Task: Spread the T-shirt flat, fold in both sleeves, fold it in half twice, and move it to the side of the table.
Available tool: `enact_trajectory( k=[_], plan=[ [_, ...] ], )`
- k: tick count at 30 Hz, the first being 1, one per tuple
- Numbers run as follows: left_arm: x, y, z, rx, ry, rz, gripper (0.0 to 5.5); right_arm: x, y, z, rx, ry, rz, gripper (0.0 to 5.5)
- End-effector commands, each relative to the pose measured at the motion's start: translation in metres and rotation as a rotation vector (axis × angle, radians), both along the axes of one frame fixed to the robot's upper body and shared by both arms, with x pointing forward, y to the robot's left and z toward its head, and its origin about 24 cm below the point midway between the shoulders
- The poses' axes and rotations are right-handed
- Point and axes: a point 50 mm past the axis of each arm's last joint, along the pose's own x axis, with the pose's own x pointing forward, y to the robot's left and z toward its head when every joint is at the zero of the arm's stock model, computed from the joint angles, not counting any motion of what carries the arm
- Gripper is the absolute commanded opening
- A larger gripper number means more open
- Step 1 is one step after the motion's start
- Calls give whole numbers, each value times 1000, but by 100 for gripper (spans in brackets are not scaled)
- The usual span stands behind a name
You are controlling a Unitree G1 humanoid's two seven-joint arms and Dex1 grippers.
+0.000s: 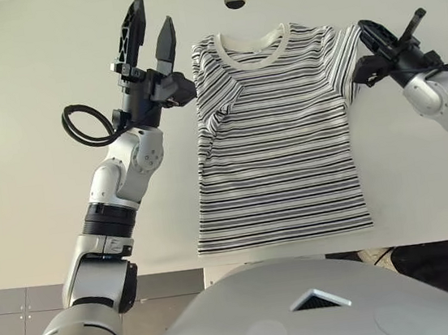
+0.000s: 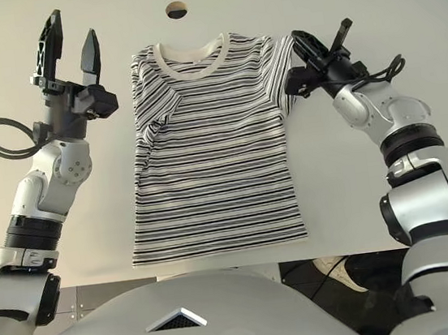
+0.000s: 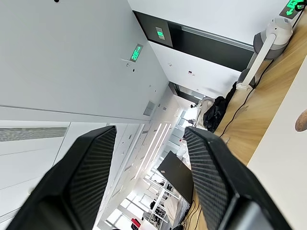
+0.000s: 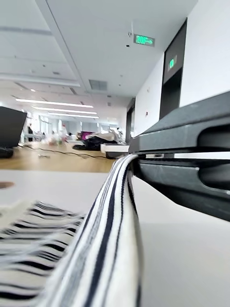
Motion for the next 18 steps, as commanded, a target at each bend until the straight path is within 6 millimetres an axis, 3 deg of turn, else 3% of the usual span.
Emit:
enact_trajectory(
  k=[1, 7, 13, 18],
  plan=[
    [2, 1, -1, 1, 18, 1, 268, -10, 27, -14, -14, 63, 119, 12],
    [3, -3, -6, 0, 35, -4, 268, -11, 55, -20, -40, 86, 205, 12],
    [4, -2, -11, -8, 51, 6, 268, -9, 65, -25, -57, 101, 210, 12],
    [5, -1, -14, -4, 63, 12, 268, -6, 64, -24, -53, 102, 191, 88]
  ],
)
